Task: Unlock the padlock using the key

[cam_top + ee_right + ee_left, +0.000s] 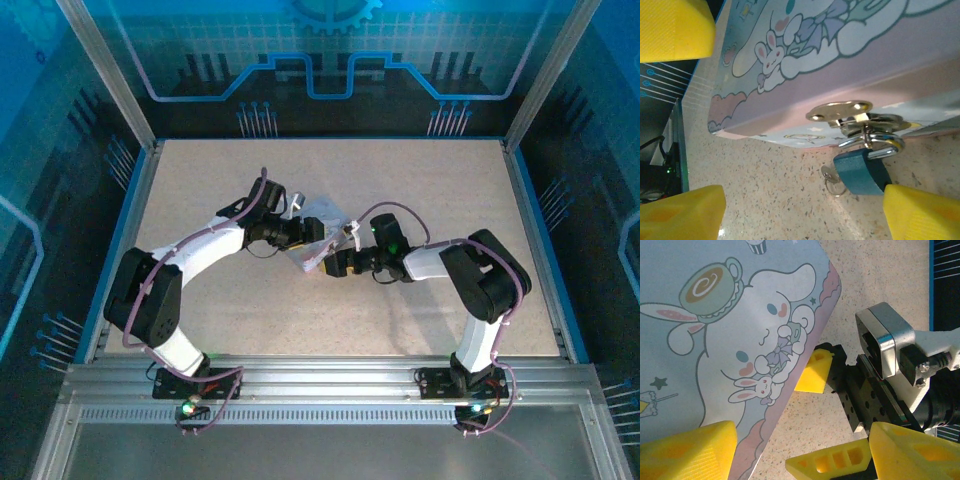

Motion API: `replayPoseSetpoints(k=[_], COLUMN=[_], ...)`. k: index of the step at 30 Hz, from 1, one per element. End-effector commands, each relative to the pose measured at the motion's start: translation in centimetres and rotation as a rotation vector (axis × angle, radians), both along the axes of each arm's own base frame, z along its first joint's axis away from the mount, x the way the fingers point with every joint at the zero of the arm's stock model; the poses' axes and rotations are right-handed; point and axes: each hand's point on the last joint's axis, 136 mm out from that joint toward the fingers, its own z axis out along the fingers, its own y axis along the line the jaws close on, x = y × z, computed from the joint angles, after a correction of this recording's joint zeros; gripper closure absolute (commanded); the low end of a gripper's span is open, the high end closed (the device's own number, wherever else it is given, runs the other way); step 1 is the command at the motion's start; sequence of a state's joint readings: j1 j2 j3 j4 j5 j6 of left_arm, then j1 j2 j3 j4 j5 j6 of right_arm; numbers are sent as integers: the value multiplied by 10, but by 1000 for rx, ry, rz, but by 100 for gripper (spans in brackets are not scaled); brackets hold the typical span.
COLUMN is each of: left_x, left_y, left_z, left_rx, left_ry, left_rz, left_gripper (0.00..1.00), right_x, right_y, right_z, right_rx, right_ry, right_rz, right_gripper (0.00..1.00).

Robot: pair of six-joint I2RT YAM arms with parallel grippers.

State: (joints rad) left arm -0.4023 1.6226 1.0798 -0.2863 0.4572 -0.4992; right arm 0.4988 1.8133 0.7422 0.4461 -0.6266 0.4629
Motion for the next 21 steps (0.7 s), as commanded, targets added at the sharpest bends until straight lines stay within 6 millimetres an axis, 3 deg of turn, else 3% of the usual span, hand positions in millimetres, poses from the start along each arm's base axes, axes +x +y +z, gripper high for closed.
replayPoseSetpoints(k=[1, 10, 21], left_x=[2, 2, 1], left_y=[2, 4, 5], left_z=[-1, -3, -4], left_rx=[12, 14, 13], left_ry=[20, 21, 22], left_rz=[15, 20, 23], left_gripper=[28, 28, 29], right_x=[-8, 8, 20], right_y=[0, -16, -11], right_z=[6, 21, 18], right_rx=[12, 93, 149], right_ry=[2, -63, -62], right_rz=[9, -55, -61], right_gripper=[18, 19, 27])
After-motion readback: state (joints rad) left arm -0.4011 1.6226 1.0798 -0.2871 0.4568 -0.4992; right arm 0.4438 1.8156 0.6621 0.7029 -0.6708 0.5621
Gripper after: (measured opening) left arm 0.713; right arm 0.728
